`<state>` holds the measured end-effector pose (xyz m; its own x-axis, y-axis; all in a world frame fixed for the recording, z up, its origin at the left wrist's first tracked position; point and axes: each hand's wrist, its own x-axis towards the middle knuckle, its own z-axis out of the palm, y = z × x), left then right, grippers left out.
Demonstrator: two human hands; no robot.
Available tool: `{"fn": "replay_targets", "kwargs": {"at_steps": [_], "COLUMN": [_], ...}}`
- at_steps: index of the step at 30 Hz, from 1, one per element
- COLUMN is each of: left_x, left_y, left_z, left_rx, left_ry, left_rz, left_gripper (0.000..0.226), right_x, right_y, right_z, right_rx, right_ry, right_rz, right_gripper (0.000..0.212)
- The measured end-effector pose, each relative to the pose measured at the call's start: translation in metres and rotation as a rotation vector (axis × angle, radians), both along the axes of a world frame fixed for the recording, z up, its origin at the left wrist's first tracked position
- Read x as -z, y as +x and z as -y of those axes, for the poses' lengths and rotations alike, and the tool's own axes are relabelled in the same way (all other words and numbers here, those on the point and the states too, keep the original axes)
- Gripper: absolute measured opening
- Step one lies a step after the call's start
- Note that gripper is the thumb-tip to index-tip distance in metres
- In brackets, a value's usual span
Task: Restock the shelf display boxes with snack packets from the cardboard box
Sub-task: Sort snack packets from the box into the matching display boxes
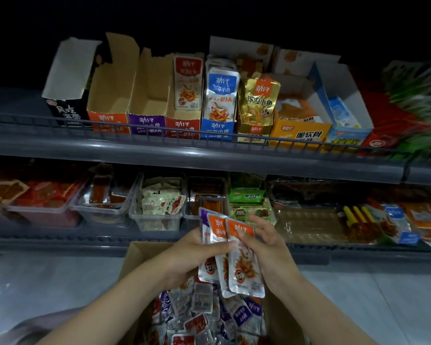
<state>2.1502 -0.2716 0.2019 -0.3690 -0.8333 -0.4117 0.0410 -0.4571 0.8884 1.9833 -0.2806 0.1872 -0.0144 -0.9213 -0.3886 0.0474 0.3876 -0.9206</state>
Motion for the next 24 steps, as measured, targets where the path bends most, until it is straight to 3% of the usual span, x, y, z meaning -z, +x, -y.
{"fn": "replay_targets", "kwargs": {"at_steps": [4,6,9,12,16,24], "left_x": [0.004,0.004,0.002,-0.005,-0.009,-0.017], "left_y": [0.005,0.007,0.01,0.01,0.015,0.013], "left_z": [0.003,0.003,0.003,0.007,0.011,-0.003], "left_rx": [-0.065,-0.091,-0.1,-0.138,-0.196,-0.2], "left_ry": [-0.034,-0.056,-0.089,-0.04,-0.117,-0.161], "left_rz": [0.073,0.101,0.114,0.024,0.092,0.083], "left_gripper": [0.032,0.033,0.028,0.022,0.017,0.029], "right_x": [-0.004,-0.007,-0.006,-0.012,-0.018,-0.028], "right_y": [0.004,0.007,0.01,0.007,0.007,0.023], "right_z": [-0.003,-0.007,-0.009,-0.004,-0.003,-0.01], "right_rx": [-0.03,-0.075,-0.123,-0.101,-0.136,-0.016], "right_ry": [0.02,0.11,0.215,0.188,0.117,0.05], "right_rz": [0.196,0.26,0.264,0.269,0.245,0.273], "right_gripper": [0.048,0.035,0.028,0.027,0.025,0.025]}}
